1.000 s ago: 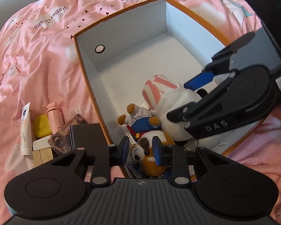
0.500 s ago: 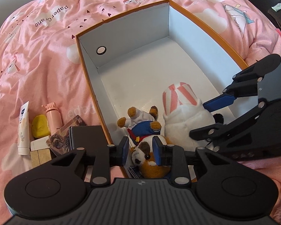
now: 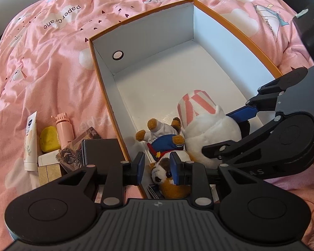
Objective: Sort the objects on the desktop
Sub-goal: 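Open both grippers and release the plush toys inside the box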
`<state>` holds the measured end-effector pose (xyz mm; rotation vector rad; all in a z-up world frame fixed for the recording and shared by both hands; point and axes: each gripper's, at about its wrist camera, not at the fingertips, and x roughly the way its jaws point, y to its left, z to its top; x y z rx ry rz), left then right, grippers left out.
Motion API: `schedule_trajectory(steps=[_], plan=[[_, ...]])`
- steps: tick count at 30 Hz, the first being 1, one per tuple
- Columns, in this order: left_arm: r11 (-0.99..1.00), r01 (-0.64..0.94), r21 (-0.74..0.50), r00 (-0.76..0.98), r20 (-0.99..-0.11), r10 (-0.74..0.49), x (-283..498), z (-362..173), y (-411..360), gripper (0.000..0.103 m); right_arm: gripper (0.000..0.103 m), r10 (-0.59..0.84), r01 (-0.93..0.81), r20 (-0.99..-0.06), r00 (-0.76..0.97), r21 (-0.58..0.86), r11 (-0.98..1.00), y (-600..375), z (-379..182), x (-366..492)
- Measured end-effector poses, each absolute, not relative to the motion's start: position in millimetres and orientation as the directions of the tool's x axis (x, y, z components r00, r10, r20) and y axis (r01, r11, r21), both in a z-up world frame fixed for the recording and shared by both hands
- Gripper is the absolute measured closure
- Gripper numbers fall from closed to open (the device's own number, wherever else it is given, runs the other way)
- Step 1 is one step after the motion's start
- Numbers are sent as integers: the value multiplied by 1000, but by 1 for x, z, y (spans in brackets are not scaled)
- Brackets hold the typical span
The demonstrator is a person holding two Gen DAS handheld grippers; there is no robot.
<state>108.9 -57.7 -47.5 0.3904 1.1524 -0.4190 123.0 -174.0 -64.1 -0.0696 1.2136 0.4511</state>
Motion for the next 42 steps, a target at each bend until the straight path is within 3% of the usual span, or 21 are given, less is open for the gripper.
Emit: schedule_trajectory(steps=[7,14,17,33,38,42], plan=[[858,509,73,345,-930,-125,108,-47,-54,72,49,285,-557,-933,222,119,822,-168,-54,116],[865,496,79,339,-934,-109,110,-49,-52,72,50,365,-457,-915,173,254,852,-175,-66,121],[863,501,74,337,-934,-115,109,-49,-54,72,49,352,-454,-919,176,241,858,-173,-67,119],[879,474,50,384,-910,-156,100,-34,-51,66,36,263,-429,-926,271,128,894,-169,-55,109],[883,467,36,411,-893,-182,95,-24,-48,64,22,299,-449,-912,280,151,881,-169,-44,103],[892,451,23,430,-882,-195,92,-17,-42,63,20,284,-455,-905,315,119,882,-167,-34,96]])
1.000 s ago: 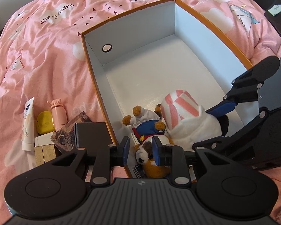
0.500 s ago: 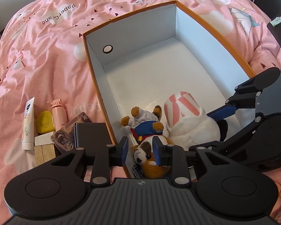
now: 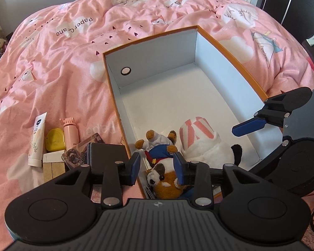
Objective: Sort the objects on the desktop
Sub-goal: 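Open both grippers and release the plush toys inside the box, then move both grippers back to the item pile beside the box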
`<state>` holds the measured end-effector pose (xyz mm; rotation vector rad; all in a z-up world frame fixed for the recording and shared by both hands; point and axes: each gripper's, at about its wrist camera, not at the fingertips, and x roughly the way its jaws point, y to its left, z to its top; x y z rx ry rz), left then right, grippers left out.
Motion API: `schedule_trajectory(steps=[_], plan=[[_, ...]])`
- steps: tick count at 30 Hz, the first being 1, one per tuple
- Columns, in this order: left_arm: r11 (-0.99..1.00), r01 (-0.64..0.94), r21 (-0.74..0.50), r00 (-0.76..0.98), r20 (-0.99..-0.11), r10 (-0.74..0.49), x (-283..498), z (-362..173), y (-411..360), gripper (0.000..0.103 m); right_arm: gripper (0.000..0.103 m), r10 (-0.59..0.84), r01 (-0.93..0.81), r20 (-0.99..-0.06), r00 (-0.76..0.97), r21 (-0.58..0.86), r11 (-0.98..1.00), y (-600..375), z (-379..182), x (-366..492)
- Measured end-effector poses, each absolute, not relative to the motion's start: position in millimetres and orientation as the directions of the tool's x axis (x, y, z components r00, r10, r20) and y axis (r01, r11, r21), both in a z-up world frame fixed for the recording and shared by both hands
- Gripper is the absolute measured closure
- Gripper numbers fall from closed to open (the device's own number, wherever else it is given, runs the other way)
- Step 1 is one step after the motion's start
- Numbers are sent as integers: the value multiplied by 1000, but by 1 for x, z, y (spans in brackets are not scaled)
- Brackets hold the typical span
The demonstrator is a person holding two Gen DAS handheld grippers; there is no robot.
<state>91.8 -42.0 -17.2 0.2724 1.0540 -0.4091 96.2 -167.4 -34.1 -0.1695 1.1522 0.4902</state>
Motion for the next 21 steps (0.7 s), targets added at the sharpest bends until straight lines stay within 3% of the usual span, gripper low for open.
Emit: schedule_trajectory(steps=[13,21], plan=[[926,375,-49,497,-833,-246,76,6,-10,58,20,236,-362,-831,503,45,931,-168,2,82],[956,287,-61,544,-811,-216,73,12,19,58,20,338,-369,-658,673,97,924,-153,20,68]])
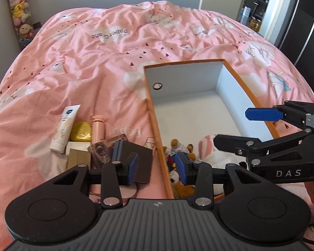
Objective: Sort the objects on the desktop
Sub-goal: 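Move both grippers back to the item pile beside the box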
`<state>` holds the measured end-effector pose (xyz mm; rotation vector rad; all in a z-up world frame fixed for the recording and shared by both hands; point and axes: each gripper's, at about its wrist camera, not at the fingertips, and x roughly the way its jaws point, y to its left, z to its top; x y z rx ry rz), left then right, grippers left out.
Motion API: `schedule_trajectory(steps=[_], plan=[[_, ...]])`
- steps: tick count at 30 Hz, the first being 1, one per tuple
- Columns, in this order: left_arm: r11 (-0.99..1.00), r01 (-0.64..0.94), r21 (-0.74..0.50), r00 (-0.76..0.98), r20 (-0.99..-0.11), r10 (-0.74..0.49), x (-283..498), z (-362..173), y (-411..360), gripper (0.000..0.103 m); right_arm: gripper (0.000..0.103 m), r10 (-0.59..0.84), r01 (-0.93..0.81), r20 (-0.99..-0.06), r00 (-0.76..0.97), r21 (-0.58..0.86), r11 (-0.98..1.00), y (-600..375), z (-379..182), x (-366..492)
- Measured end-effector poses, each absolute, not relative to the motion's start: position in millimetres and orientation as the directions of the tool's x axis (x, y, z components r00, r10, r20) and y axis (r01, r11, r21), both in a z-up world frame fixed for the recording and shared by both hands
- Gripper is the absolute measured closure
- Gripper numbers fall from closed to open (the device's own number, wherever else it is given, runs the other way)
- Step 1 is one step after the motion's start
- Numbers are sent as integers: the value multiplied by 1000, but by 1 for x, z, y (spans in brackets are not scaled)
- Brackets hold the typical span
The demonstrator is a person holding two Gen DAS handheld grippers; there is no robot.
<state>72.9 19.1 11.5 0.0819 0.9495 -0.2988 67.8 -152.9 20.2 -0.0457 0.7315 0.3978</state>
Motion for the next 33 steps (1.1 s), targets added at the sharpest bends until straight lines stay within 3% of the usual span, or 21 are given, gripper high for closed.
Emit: schedule_trajectory(steps=[8,12,22,30,33], plan=[[976,207,-62,584,-792,-175,65,16,53,57,21,409,-452,-641,650,108,886,-120,15,78],[987,154,-51,594,-793,-134,63,16,76,57,31,415,-481,-669,617,97,871,-105,10,86],[996,40,-77,575,-814,-86,67,6,134,61,72,450,-532,-738,503,146,834,-73,-4,116],[997,33,-70,447,-891,-77,73,-23,141,61,75,490,-651,-785,378,151,744,-29,-17,111],[995,15,-97,380,-920,-95,73,-39,145,54,75,490,-684,-802,341,145,715,-15,-26,103]])
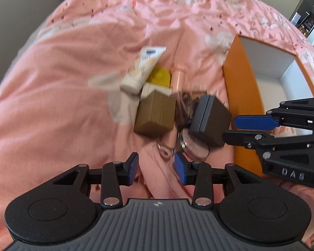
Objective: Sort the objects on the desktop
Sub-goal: 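Move both grippers back to the item pile beside the box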
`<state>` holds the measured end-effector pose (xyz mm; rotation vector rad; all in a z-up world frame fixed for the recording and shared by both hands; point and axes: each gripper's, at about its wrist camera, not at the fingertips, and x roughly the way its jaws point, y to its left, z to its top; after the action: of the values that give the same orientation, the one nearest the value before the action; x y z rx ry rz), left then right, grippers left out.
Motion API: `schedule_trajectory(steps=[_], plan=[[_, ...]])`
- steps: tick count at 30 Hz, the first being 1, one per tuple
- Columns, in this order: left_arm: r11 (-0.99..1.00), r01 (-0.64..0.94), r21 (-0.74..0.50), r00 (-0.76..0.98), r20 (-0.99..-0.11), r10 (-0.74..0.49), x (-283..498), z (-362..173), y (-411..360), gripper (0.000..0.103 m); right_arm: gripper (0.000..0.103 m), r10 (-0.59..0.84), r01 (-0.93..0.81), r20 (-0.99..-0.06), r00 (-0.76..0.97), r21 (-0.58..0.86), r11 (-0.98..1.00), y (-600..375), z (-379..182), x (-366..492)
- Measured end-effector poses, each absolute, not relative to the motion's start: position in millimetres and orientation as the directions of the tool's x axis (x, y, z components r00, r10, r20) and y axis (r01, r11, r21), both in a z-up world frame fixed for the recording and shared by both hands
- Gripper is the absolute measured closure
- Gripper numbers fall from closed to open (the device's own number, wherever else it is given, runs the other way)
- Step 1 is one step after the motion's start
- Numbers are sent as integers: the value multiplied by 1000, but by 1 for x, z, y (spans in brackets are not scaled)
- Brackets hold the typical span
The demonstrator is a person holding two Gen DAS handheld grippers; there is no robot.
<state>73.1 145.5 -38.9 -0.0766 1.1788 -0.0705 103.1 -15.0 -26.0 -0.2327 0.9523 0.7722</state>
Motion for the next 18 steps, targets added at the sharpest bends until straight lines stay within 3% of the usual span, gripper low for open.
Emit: schedule_trajectory(steps=[13,18], plan=[[985,-39,-170,200,-967,-159,80,-87,148,51,67,410,-719,-838,362,29,694,2,-49,88],[992,-24,-126,227,-967,-117,75,-88,140,61,64,390,-721,-844,368,6,693,1,-54,85]])
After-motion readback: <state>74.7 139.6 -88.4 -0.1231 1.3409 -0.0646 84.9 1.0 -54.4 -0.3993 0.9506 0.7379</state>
